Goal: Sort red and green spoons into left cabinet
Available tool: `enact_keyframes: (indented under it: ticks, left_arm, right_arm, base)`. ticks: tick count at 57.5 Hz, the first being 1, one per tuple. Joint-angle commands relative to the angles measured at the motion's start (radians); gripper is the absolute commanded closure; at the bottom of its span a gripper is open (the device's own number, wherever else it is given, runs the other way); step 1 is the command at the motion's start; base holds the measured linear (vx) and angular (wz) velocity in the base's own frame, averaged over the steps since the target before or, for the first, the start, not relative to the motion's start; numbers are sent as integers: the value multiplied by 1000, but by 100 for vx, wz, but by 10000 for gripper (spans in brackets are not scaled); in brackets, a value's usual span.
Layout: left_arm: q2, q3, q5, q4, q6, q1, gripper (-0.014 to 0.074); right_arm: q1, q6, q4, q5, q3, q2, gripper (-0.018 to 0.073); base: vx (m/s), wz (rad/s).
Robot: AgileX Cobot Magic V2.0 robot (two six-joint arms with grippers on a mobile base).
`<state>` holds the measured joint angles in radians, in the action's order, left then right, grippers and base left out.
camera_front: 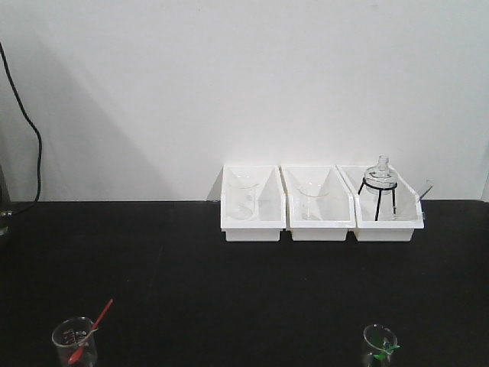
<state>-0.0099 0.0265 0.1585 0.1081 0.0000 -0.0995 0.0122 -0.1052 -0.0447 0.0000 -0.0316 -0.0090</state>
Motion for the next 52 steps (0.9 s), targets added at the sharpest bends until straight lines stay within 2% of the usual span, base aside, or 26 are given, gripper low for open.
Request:
enact_keyframes:
  ticks: [1,52]
  left_arm:
    - [-20,16,-86,-9,0,-2,600]
    - [-20,17,-102,-8,0,-2,600]
  right_arm:
    - [-5,3,-8,-77,-6,-13,562]
    - [-5,3,-8,-78,-6,-13,562]
  base:
    - [0,0]
    - [0,0]
